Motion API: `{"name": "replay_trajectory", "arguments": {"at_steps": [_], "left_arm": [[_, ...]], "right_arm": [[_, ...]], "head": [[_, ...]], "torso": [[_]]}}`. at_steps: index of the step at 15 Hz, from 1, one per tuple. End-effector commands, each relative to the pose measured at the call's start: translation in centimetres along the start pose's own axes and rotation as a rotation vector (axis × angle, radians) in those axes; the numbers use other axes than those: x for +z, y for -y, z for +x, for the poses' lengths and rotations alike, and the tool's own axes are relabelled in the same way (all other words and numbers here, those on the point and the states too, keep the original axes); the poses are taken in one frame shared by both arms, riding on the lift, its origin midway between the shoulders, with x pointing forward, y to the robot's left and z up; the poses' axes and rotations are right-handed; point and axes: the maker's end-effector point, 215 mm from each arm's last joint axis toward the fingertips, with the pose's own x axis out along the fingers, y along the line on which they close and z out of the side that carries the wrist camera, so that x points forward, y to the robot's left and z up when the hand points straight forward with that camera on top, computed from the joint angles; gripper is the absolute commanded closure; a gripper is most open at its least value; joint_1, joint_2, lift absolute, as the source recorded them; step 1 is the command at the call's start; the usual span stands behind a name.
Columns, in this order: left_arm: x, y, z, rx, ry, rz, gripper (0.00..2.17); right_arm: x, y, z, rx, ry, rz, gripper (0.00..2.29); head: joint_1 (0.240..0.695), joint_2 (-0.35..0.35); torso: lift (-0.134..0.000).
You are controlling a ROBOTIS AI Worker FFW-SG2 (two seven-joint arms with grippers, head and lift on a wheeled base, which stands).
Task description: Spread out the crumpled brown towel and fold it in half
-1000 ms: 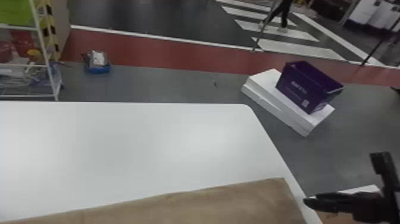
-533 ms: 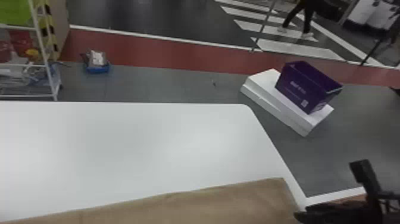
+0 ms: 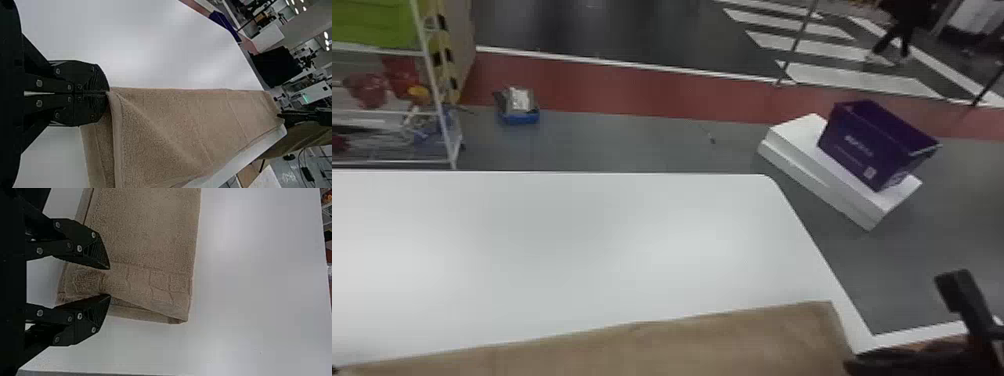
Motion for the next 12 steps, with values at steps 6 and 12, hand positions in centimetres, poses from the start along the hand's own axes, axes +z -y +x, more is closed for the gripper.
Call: {"name": "replay_trajectory", "arguments": {"at_steps": [6,12], "left_arm": [[-0.5,0.3,-0.7,-0.035,-0.021,0.010,1.34],[-0.8,0.0,-0.5,-0.026,-0.018,0.001,1.34]], "right_arm": [[-0.7,1.5,-3.0,-0.102,-0.039,-0.147,0.76],[-1.2,1.8,-3.3,-0.116,-0.050,-0.175,0.74]], "head": [[0.695,-0.316],[0.695,-0.339]], "torso": [[-0.124],[-0.124]]}}
